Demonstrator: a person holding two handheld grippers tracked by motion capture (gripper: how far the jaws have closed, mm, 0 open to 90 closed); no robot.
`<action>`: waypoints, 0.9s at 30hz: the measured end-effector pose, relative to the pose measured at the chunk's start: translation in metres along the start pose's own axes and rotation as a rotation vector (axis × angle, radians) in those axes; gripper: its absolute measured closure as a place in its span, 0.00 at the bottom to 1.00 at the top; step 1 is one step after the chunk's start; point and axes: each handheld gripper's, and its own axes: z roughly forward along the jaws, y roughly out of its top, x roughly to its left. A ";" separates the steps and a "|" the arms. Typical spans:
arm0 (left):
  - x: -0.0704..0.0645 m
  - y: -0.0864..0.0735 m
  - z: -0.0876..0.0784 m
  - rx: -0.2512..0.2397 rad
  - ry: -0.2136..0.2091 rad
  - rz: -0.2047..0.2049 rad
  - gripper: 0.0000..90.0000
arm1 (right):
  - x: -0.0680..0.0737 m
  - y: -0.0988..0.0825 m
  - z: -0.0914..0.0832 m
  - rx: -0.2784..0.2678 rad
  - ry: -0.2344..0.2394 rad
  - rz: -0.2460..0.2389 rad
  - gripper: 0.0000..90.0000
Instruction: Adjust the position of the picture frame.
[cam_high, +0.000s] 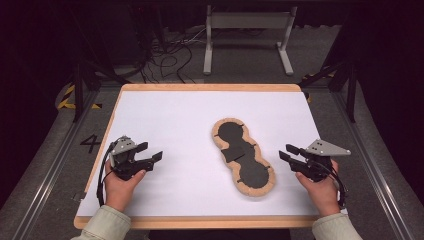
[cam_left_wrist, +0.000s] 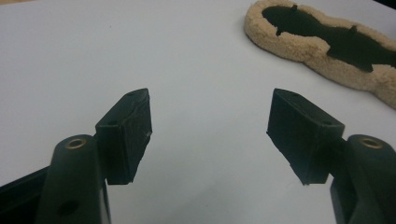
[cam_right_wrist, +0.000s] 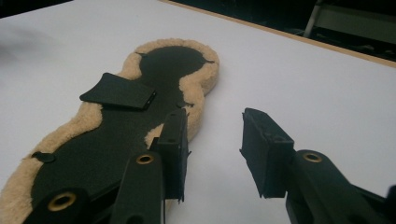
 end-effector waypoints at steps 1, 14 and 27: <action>-0.001 0.000 -0.001 0.003 0.004 -0.001 0.35 | 0.000 0.000 0.000 0.006 -0.001 0.002 0.66; -0.002 -0.008 -0.007 0.026 0.042 0.031 0.33 | 0.008 0.027 0.022 0.096 0.079 -0.011 0.63; 0.000 -0.024 -0.018 0.047 0.077 0.028 0.31 | 0.014 0.078 0.070 0.165 0.133 -0.043 0.70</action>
